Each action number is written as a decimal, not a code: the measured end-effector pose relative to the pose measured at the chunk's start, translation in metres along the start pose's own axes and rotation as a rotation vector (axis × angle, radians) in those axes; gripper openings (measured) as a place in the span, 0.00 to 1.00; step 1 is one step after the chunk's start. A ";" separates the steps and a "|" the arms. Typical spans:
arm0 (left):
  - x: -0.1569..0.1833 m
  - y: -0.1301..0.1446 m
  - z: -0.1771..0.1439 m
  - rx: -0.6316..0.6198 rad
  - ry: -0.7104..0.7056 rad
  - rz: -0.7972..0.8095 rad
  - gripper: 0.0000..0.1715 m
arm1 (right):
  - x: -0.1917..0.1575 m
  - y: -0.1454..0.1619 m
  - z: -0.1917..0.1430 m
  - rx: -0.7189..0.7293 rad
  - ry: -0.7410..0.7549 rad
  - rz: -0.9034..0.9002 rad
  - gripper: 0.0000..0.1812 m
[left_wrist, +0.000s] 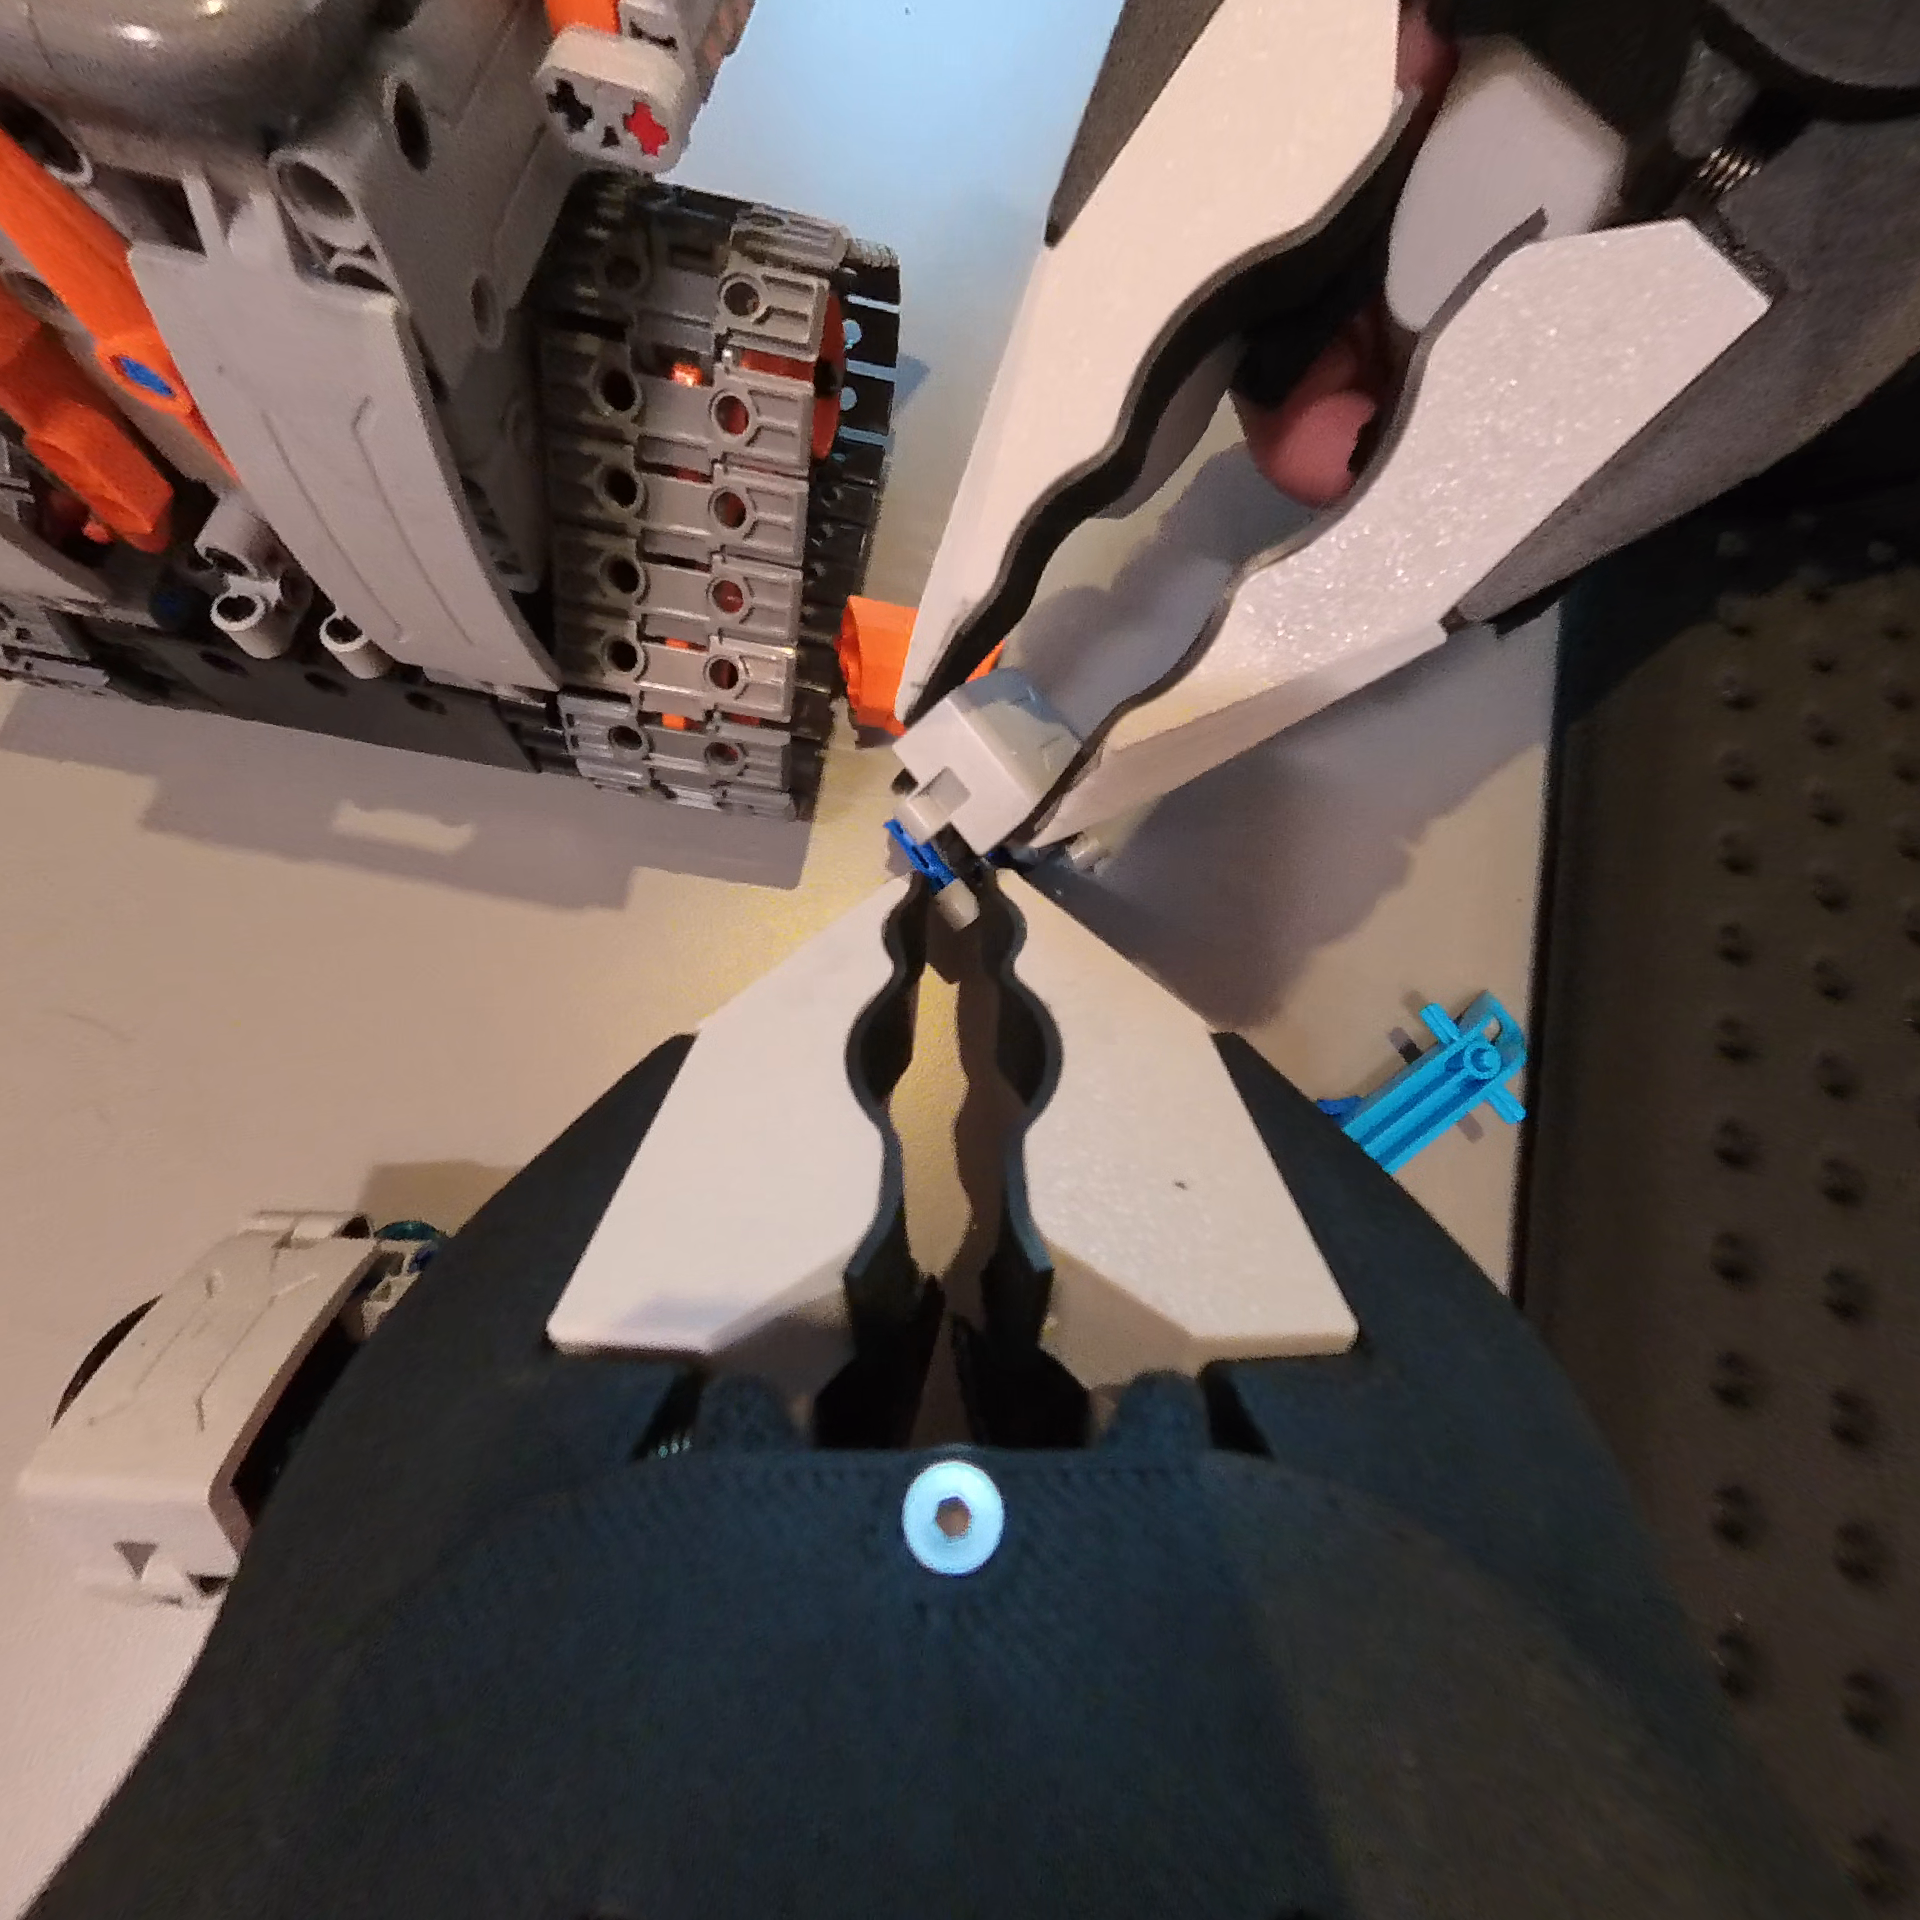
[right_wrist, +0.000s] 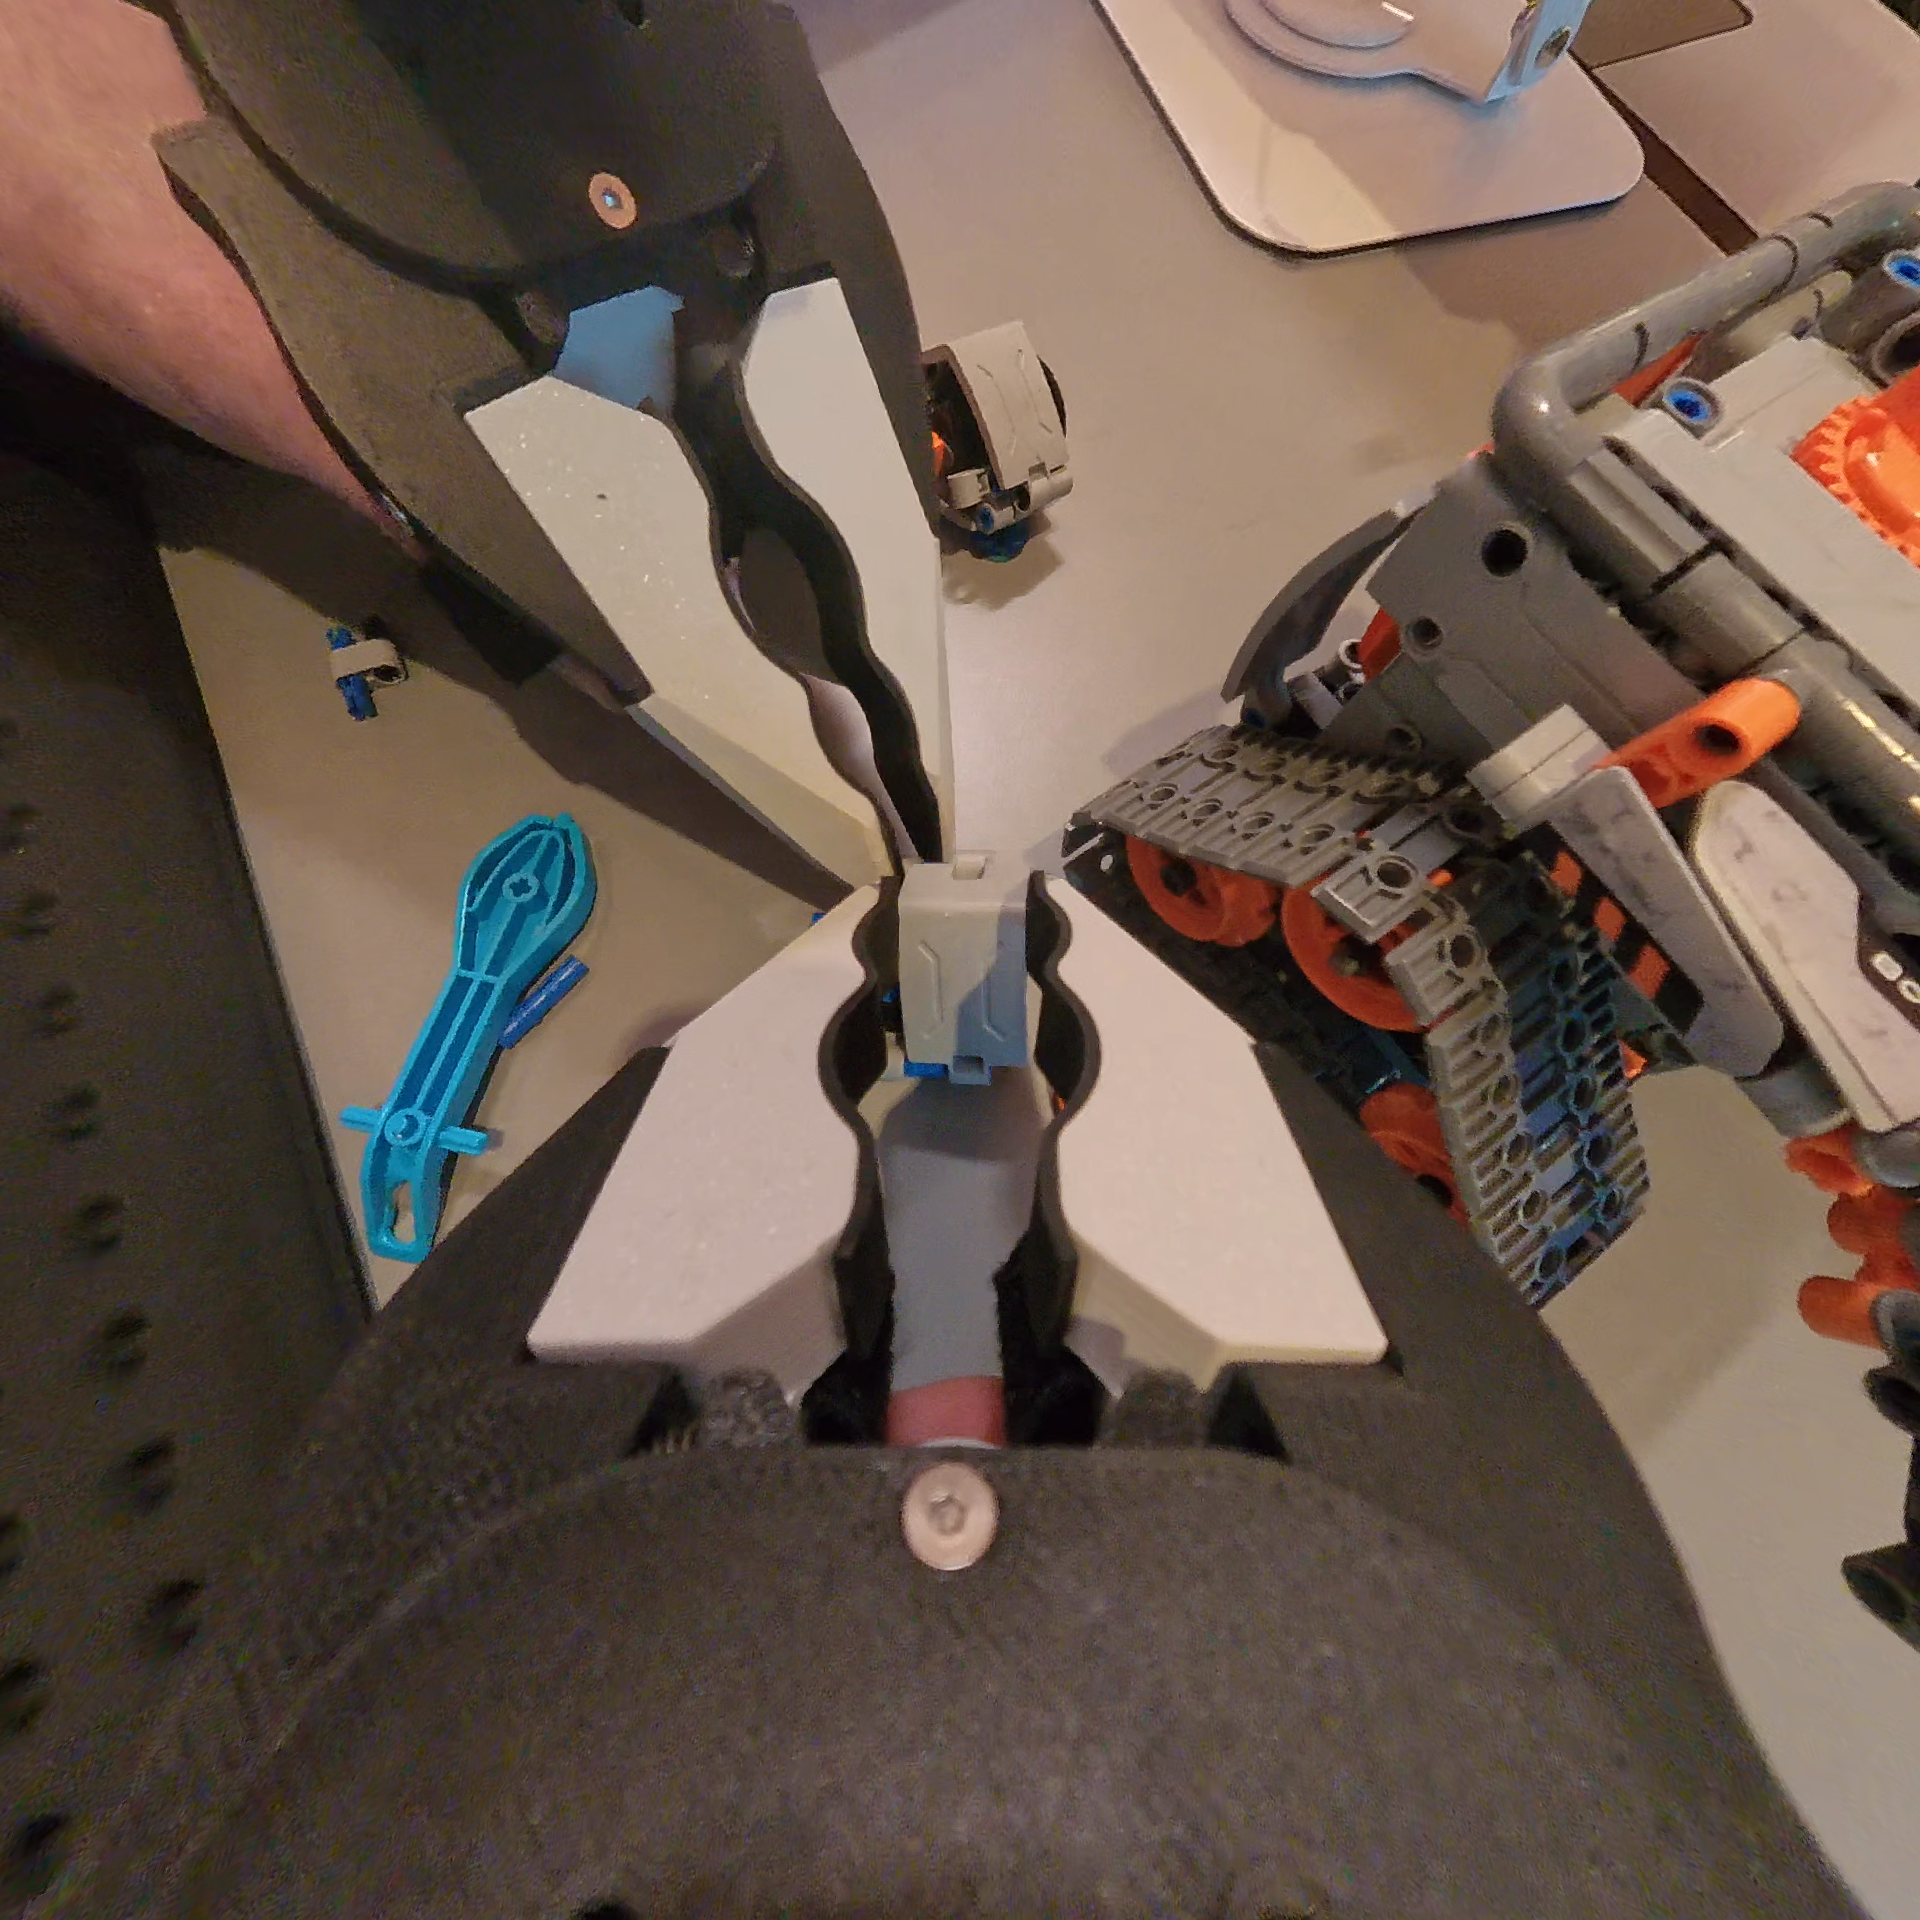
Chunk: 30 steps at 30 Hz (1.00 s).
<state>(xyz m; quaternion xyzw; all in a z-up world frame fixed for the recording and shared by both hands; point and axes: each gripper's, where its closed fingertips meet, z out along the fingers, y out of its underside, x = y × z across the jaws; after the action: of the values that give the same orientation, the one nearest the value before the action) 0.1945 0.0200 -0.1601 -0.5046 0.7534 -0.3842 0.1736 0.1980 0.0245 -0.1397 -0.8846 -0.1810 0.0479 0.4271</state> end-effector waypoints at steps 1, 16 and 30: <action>0.000 0.000 0.000 0.001 -0.003 0.007 0.04 | 0.000 0.000 -0.001 0.002 0.001 -0.003 0.12; -0.002 -0.009 -0.002 0.004 -0.169 0.254 0.03 | 0.013 0.004 -0.006 0.021 0.021 0.097 0.12; 0.011 -0.012 0.001 -0.006 -0.173 0.377 0.00 | 0.018 0.007 -0.003 0.010 0.052 0.091 0.12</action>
<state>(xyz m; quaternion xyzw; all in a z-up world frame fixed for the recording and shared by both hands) 0.1973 0.0072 -0.1502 -0.3864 0.8178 -0.2982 0.3049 0.2178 0.0246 -0.1420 -0.8907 -0.1291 0.0454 0.4335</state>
